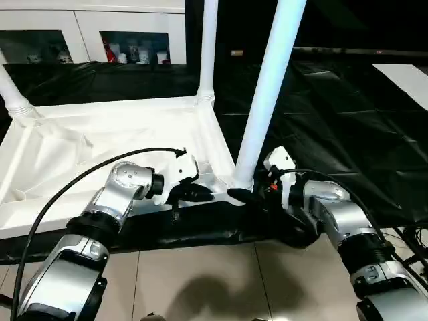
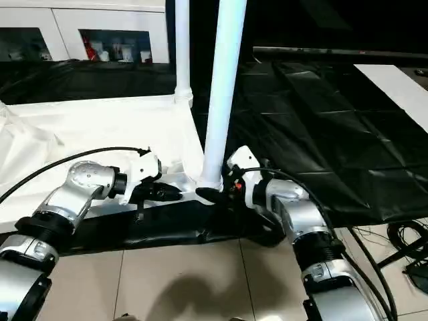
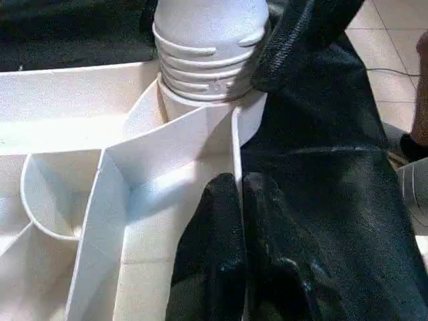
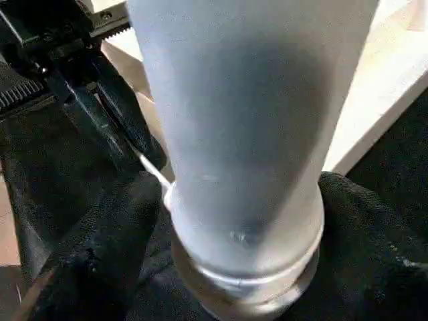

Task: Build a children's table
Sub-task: Rotate leg to tighten

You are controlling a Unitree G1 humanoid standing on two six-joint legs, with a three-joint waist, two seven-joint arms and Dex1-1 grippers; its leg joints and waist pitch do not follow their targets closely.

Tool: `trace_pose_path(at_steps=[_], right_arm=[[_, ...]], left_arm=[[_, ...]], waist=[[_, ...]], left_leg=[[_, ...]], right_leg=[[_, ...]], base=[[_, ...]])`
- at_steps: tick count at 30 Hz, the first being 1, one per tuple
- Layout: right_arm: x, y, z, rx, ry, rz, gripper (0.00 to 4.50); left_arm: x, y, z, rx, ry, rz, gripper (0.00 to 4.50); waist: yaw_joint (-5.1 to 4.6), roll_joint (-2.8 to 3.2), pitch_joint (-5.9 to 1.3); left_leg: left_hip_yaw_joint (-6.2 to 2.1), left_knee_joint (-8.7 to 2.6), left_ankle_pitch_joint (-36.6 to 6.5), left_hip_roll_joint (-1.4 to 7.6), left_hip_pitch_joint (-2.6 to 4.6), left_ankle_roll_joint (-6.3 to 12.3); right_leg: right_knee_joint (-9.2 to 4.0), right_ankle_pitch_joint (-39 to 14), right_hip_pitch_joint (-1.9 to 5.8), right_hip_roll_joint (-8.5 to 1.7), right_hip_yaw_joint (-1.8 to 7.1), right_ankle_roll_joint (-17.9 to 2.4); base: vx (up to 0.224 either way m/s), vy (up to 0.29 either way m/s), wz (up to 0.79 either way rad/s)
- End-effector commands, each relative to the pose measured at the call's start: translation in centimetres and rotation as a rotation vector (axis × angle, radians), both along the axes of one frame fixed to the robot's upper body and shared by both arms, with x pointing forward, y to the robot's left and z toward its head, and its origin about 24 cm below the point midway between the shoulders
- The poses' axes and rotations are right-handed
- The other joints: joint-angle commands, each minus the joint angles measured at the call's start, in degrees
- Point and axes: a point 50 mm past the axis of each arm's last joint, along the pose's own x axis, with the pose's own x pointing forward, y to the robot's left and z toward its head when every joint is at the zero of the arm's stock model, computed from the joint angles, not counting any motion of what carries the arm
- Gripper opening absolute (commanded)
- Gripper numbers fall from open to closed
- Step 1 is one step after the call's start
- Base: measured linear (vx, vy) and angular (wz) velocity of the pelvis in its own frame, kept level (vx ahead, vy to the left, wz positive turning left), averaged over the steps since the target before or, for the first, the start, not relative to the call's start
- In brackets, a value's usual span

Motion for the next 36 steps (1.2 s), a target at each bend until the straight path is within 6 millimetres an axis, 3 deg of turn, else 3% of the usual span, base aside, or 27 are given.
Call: trace_pose_path(at_steps=[1,5,13,18,21,24,26,27,28,35,36], right_arm=[[0.0,0.4,0.5,-0.009,-0.024,0.037,3.39],[0.0,0.4,0.2,-0.025,-0.027,0.044,3.04],[-0.3,0.3,0.0,-0.030,-0.027,0.041,2.82],[0.5,0.1,-0.8,-0.040,-0.026,-0.130,2.80],[1.1,0.5,-1.6,-0.025,-0.002,-0.336,2.80],[1.8,1.0,-2.4,-0.033,0.023,-0.539,2.80],[1.9,1.2,-2.5,-0.031,0.033,-0.575,2.80],[2.2,1.7,-2.7,-0.014,0.062,-0.656,2.80],[2.3,1.9,-2.7,-0.008,0.070,-0.680,2.80],[2.7,3.4,-2.3,0.000,0.048,-0.677,2.80],[2.8,3.6,-1.8,0.042,0.036,-0.651,3.15]], left_arm=[[-0.2,-0.5,0.2,-0.059,-0.005,-0.026,0.00],[-0.2,-0.4,0.2,-0.056,-0.009,-0.022,0.00],[-0.3,-0.3,0.1,-0.054,0.001,-0.023,0.00],[0.2,-0.7,-0.1,-0.038,-0.023,0.046,0.00],[1.0,-1.9,-0.2,-0.040,-0.038,0.136,0.00],[1.4,-3.9,-0.3,-0.030,-0.061,0.188,0.00],[1.5,-4.3,-0.3,-0.030,-0.064,0.201,0.00],[1.6,-5.7,-0.3,-0.039,-0.069,0.225,0.00],[1.7,-6.3,-0.3,-0.042,-0.069,0.233,0.00],[1.7,-7.8,-0.3,-0.029,-0.093,0.218,0.00],[1.7,-7.7,-0.2,-0.026,-0.093,0.213,0.00]], waist=[[0.05,0.20,-3.86],[0.05,0.05,-3.83],[0.06,0.15,-3.91],[-0.12,0.00,-3.77],[-0.37,0.01,-3.68],[-0.79,0.10,-3.69],[-0.91,0.13,-3.71],[-0.87,0.04,-3.71],[-0.99,0.29,-3.76],[-1.20,0.32,-3.83],[-1.18,0.28,-3.81]], left_leg=[[0.70,-3.27,-8.60,0.23,-0.08,3.02],[0.72,-3.25,-8.85,0.17,-0.12,2.92],[0.69,-3.22,-8.22,0.19,-0.11,3.09],[0.67,-3.32,-8.93,0.11,-0.05,2.55],[0.56,-3.50,-10.17,0.06,0.06,1.08],[0.54,-3.55,-10.21,-0.02,0.00,0.55],[0.57,-3.48,-10.38,-0.07,0.07,0.50],[0.56,-3.47,-10.20,-0.14,-0.05,0.73],[0.60,-3.43,-9.98,-0.10,-0.08,0.64],[0.59,-3.35,-10.16,-0.26,-0.17,1.62],[0.56,-3.40,-10.33,-0.22,-0.23,1.91]], right_leg=[[-4.00,-6.14,3.54,-3.05,2.50,-13.34],[-4.06,-6.89,3.55,-3.08,2.53,-12.97],[-3.90,-5.77,3.60,-3.03,2.50,-13.15],[-4.14,-7.79,3.43,-3.11,2.54,-12.56],[-4.51,-12.18,3.31,-3.18,2.57,-11.21],[-4.62,-12.67,3.23,-3.11,2.62,-10.64],[-4.67,-12.85,3.14,-3.11,2.64,-10.62],[-4.75,-12.76,3.28,-3.08,2.62,-10.47],[-4.59,-12.01,3.21,-3.09,2.71,-10.60],[-4.68,-9.76,3.37,-2.95,2.57,-11.21],[-4.67,-9.75,3.43,-2.97,2.55,-11.31]], base=[[0.000,0.000,0.00],[0.000,0.000,0.00],[0.000,0.000,0.00],[0.000,0.000,0.00],[0.000,0.000,0.00],[0.000,0.000,0.00],[0.000,0.000,0.00],[0.000,0.000,0.00],[0.000,0.000,0.00],[0.000,0.000,0.00],[0.000,0.000,0.00]])
